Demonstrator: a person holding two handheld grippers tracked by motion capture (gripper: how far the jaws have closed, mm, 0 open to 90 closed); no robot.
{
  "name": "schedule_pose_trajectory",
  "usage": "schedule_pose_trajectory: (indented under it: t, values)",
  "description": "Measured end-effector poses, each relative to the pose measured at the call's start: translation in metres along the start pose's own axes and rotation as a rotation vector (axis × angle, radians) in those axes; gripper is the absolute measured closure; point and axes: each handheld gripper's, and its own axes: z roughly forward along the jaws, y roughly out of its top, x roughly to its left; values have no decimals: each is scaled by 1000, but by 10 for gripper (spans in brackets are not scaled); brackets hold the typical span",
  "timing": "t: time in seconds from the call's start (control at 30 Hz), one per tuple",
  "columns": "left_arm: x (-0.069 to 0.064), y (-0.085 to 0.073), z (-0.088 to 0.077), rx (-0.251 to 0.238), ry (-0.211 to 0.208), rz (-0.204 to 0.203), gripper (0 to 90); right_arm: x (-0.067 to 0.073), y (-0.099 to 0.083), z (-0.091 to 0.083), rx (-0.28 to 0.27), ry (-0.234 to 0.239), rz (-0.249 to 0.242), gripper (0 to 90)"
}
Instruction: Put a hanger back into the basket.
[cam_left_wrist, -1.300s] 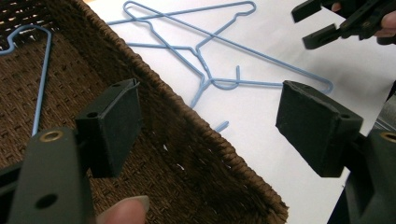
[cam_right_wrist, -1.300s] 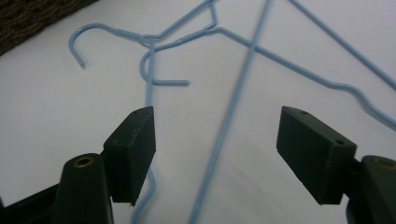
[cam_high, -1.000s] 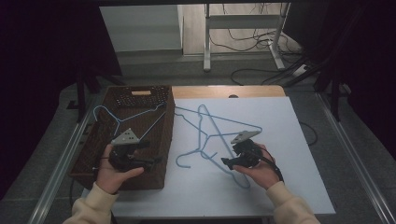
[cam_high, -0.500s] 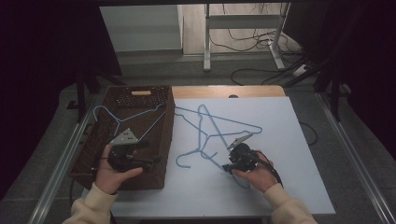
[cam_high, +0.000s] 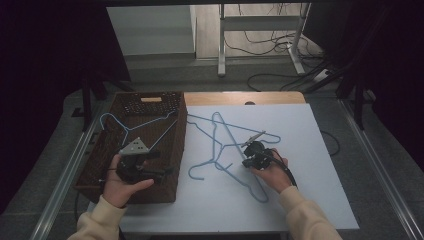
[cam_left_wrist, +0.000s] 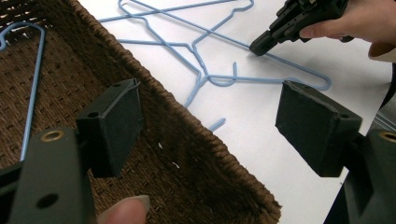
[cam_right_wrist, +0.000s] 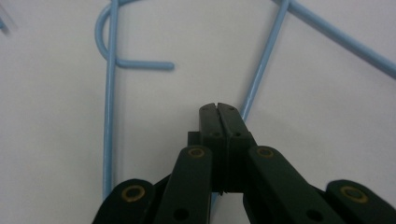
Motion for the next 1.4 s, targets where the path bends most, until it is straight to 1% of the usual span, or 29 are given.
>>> schedule_pose_trajectory:
  t: [0.07,0.13,0.23,0.27,0.3,0.33,0.37,0.4,0.43,0.47,0.5,0.53,0.6,0.63,0.67,0.7,0.73,0.77,0.8,0.83,0.9,1.0,1.13,1.23,1.27,1.3,1.33,1.37,1.4]
  values:
    - [1,-1,0,0,2,-5,228,-2,-2,0,10,-5,10,900]
    - [1,-1,-1,0,3,-5,228,-2,-4,-1,29,-32,17,900]
    - [0,-1,-2,-3,2,0,228,-3,-12,-6,37,-53,41,900]
    - [0,0,-2,-5,0,1,228,-6,-22,-11,41,-67,66,900]
    - [0,0,-2,-6,0,1,228,-6,-22,-11,41,-67,66,900]
    - [0,1,-2,-7,0,1,228,-9,-34,-18,44,-75,95,900]
    - [0,1,-2,-6,-1,0,229,-11,-40,-22,48,-81,106,900]
    - [0,1,-2,-6,-1,0,229,-11,-40,-22,48,-81,106,900]
    - [1,1,-1,-5,-2,1,228,-15,-51,-28,54,-97,126,900]
    - [1,1,0,-5,-4,2,228,-15,-51,-28,54,-97,126,900]
    - [1,2,0,-6,-6,2,229,-21,-64,-36,60,-103,164,900]
    - [0,2,1,-5,-8,3,229,-21,-64,-36,60,-103,164,900]
    - [0,3,2,-4,-10,6,228,-25,-78,-44,65,-108,188,900]
    - [0,3,2,-5,-12,7,228,-25,-78,-44,65,-108,188,900]
    - [-1,4,3,-4,-13,8,228,-24,-88,-49,71,-123,196,900]
    - [-1,4,3,-4,-13,9,228,-24,-88,-49,71,-123,196,900]
    - [-1,4,3,-2,-14,10,229,-22,-95,-54,82,-135,197,900]
    - [-1,4,3,-2,-14,10,228,-22,-95,-54,82,-135,197,900]
    - [-1,5,3,-3,-15,10,228,-21,-99,-56,83,-137,202,900]
    - [-1,5,3,-4,-14,9,229,-19,-108,-61,90,-139,208,900]
    - [-1,5,3,-5,-14,9,229,-16,-115,-65,97,-134,212,900]
    - [0,5,3,-7,-14,8,229,-13,-122,-70,102,-133,217,900]
    - [1,6,2,-8,-12,7,229,-6,-134,-76,114,-118,231,900]
    - [1,7,3,-9,-12,6,229,-5,-136,-78,100,-101,229,900]
    - [1,7,3,-9,-12,8,229,-4,-129,-79,71,-86,213,900]
    - [1,7,3,-9,-12,8,229,-4,-129,-79,71,-86,213,900]
    - [1,7,3,-9,-12,8,229,-4,-124,-79,60,-85,202,900]
    - [1,7,3,-9,-12,8,229,-2,-115,-79,41,-83,181,900]
    - [1,7,3,-9,-12,8,229,2,-97,-77,12,-69,136,900]
